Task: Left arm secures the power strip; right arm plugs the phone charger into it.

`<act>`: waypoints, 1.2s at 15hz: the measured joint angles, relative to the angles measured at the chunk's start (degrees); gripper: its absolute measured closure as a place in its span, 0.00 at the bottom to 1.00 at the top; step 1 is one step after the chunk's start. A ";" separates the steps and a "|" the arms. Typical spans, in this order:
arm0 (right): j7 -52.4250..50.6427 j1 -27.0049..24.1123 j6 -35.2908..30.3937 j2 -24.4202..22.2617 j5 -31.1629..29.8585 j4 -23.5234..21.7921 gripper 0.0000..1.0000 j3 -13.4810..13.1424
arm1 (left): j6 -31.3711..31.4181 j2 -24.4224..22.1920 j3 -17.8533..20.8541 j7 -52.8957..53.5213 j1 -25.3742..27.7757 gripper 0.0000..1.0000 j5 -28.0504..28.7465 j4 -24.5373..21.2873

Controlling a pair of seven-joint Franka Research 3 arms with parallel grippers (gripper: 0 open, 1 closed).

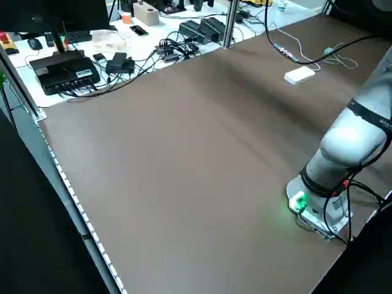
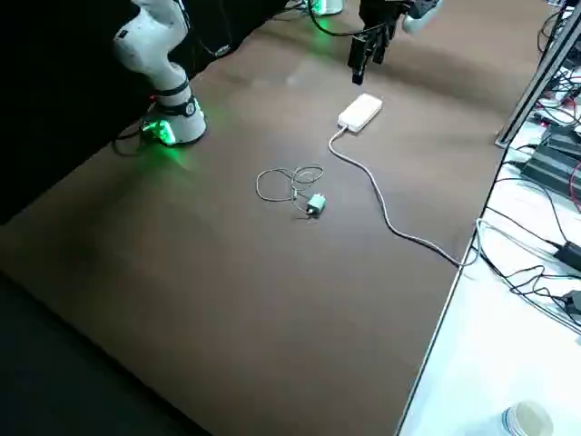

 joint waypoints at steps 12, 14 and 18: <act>-0.01 0.00 0.09 0.00 0.00 -0.01 0.00 -0.01 | -0.36 0.09 -0.05 0.00 -0.01 0.00 0.75 -0.37; -0.01 -0.02 0.15 0.02 0.00 -0.69 0.00 -0.02 | -0.37 0.10 -0.07 0.00 -0.01 0.00 0.75 -0.51; -0.01 -0.46 6.73 0.49 0.01 -8.28 0.00 -0.12 | -0.45 0.17 -1.37 -0.79 0.00 0.00 0.75 -1.39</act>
